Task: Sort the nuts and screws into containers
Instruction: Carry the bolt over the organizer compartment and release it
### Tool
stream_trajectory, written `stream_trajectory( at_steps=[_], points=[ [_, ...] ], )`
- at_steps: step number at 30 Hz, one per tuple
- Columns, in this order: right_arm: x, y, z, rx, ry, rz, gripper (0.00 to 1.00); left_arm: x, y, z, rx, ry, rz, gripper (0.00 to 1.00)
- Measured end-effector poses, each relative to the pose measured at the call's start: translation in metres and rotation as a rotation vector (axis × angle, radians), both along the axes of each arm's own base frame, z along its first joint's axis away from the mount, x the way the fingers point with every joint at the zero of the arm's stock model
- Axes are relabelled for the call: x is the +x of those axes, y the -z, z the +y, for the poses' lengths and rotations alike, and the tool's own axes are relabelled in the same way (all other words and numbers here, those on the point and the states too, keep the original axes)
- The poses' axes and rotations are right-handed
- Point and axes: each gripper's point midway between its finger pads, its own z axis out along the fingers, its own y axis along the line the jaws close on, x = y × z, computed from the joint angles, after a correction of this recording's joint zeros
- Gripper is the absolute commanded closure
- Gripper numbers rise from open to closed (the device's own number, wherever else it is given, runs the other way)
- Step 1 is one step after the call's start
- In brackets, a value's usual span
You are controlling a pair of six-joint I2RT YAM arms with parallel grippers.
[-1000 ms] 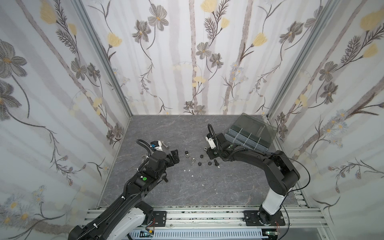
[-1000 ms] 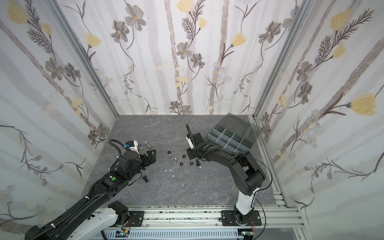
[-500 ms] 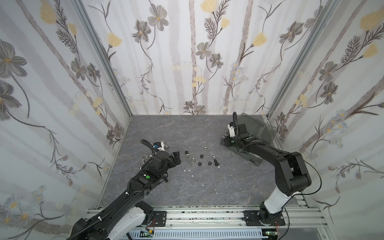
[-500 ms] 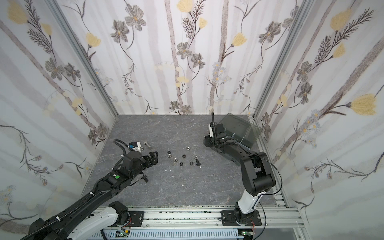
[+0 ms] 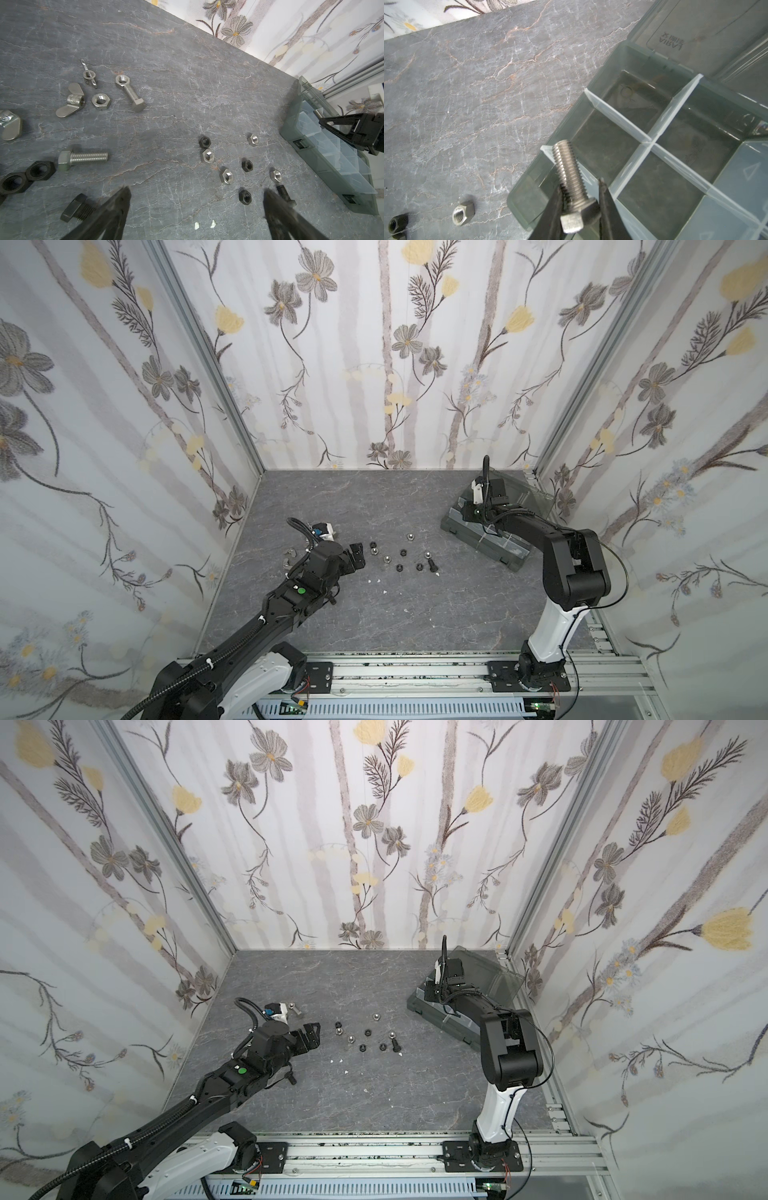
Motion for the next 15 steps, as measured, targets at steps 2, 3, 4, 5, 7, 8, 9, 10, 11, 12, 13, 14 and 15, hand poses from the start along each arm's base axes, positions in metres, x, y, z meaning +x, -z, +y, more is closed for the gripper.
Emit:
stream_trajectory(
  at_steps=[2,3,4,5,7,8,9,10,11,12,13,14,15],
  points=[
    [0.007,-0.001,-0.002,0.001,0.007,-0.005,0.91,0.000,0.001,0.000,0.009,0.005,0.001,0.00],
    [0.010,0.000,-0.003,0.001,0.010,-0.006,0.91,0.000,0.002,0.000,0.011,0.005,0.004,0.00],
    [0.012,0.000,-0.004,0.001,0.012,-0.008,0.91,0.001,0.003,0.000,0.014,0.005,0.007,0.00],
    [0.016,0.000,-0.004,0.001,0.013,-0.010,0.90,0.001,0.004,-0.001,0.017,0.007,0.009,0.00],
    [0.020,0.000,-0.005,0.002,0.016,-0.011,0.89,0.001,0.005,-0.001,0.019,0.008,0.010,0.00],
    [0.022,0.000,-0.005,0.001,0.016,-0.011,0.89,0.001,0.005,-0.001,0.021,0.009,0.011,0.00],
    [0.025,0.000,-0.004,0.001,0.016,-0.013,0.87,0.001,0.005,-0.001,0.022,0.010,0.011,0.00],
    [0.026,0.000,-0.004,0.001,0.016,-0.014,0.85,0.001,0.005,-0.001,0.022,0.010,0.011,0.00],
    [0.027,0.001,-0.004,0.000,0.016,-0.013,0.83,0.001,0.005,-0.001,0.022,0.010,0.011,0.00],
    [0.027,0.002,-0.005,-0.002,0.015,-0.011,0.81,0.001,0.005,-0.001,0.023,0.009,0.011,0.00],
    [0.028,0.003,-0.005,-0.003,0.015,-0.009,0.79,0.001,0.005,-0.001,0.022,0.009,0.011,0.00],
    [0.027,0.005,-0.005,-0.005,0.013,-0.005,0.77,0.001,0.004,-0.001,0.019,0.008,0.010,0.00],
    [0.026,0.006,-0.006,-0.006,0.014,0.001,0.74,0.002,0.002,-0.001,0.016,0.006,0.008,0.00]
  ],
)
